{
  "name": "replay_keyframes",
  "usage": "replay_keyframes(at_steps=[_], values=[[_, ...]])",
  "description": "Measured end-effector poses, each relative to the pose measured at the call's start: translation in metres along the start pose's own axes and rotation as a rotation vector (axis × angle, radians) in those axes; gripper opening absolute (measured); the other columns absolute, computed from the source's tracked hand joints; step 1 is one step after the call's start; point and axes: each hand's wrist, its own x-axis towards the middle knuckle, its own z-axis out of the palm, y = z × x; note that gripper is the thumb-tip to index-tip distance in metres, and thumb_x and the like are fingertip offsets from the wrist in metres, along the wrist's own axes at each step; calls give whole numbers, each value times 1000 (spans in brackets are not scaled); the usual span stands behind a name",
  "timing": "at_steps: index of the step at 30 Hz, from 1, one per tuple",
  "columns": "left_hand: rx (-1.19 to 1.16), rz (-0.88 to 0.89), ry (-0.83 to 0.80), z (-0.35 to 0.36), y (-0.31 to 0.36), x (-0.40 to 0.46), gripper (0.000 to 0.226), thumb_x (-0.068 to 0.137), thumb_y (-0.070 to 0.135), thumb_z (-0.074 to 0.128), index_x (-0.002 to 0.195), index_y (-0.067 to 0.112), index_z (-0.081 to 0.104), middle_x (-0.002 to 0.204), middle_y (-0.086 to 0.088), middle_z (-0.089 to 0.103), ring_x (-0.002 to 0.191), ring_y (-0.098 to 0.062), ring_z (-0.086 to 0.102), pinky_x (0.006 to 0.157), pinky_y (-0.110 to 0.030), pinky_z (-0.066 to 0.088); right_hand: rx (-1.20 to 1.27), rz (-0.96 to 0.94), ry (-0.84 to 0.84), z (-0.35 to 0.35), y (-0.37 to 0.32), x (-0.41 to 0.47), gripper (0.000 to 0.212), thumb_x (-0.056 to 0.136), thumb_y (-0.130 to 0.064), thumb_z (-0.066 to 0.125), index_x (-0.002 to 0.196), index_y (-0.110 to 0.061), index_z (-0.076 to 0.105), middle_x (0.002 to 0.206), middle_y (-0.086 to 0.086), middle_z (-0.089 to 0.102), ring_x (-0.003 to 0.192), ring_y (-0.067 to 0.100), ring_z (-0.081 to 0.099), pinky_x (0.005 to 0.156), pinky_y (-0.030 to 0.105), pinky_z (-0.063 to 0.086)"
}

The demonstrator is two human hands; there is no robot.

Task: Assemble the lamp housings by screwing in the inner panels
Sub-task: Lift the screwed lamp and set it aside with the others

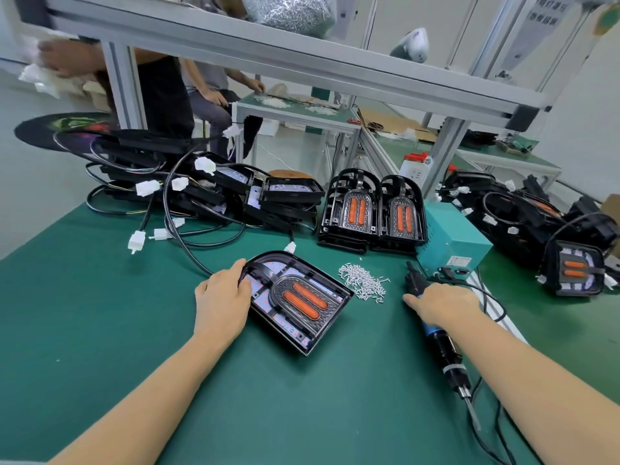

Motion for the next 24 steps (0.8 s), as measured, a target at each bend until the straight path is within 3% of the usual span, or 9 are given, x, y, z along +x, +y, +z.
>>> replay_keyframes(at_steps=[4, 8, 10, 12, 15, 20, 22, 24], values=[[9, 1, -7, -1, 1, -1, 39, 97, 13, 38, 134, 13, 48, 91, -4, 57, 90, -25, 48, 97, -38, 31, 4, 51, -3, -6, -1, -2, 52, 101, -51, 25, 132, -24, 56, 122, 3, 57, 112, 26, 57, 90, 40, 51], [-18, -21, -32, -4, 2, 0, 37, 98, 18, 39, 134, 15, 48, 99, -8, 63, 98, -27, 52, 100, -37, 32, 30, 117, 143, -15, -7, -6, 60, 96, -63, 29, 113, -16, 62, 115, 3, 63, 105, 24, 60, 84, 33, 49], [-56, -34, -60, -6, 2, 1, 38, 100, 22, 39, 136, 15, 47, 111, -9, 63, 109, -26, 51, 104, -37, 29, 32, 48, 289, -24, -15, -9, 59, 96, -65, 30, 114, -17, 58, 112, 2, 66, 104, 23, 62, 77, 31, 42], [-89, -38, -75, -11, 2, 2, 40, 100, 24, 41, 139, 15, 45, 132, -7, 56, 125, -24, 45, 109, -37, 26, 129, -93, 353, -32, -29, -11, 62, 95, -66, 29, 127, -18, 51, 120, 3, 64, 111, 23, 61, 83, 34, 43], [-128, 1, -8, -26, 4, 8, 41, 99, 23, 46, 138, 12, 48, 143, -4, 48, 135, -21, 38, 113, -39, 24, 394, -288, 293, -43, -57, -17, 68, 93, -69, 36, 142, -22, 43, 135, 4, 57, 122, 24, 54, 94, 35, 43], [-152, 79, 270, -75, 7, 46, 34, 93, 14, 54, 127, 9, 58, 133, -7, 56, 122, -29, 49, 105, -45, 34, 651, -437, 145, -44, -99, -25, 87, 76, -77, 56, 144, -24, 42, 138, 1, 56, 124, 21, 53, 98, 31, 41], [-98, 35, 344, -96, 4, 69, 33, 93, 16, 52, 126, 11, 58, 131, -8, 56, 120, -31, 47, 103, -45, 35, 727, -467, 98, -42, -106, -25, 85, 70, -75, 64, 137, -25, 50, 131, -1, 61, 118, 19, 58, 96, 30, 44], [-15, -6, 379, -113, 0, 93, 34, 94, 18, 51, 126, 12, 58, 129, -11, 55, 120, -33, 45, 100, -45, 35, 813, -495, 74, -41, -108, -24, 67, 68, -72, 70, 118, -29, 61, 109, -8, 69, 99, 10, 64, 80, 24, 47]])
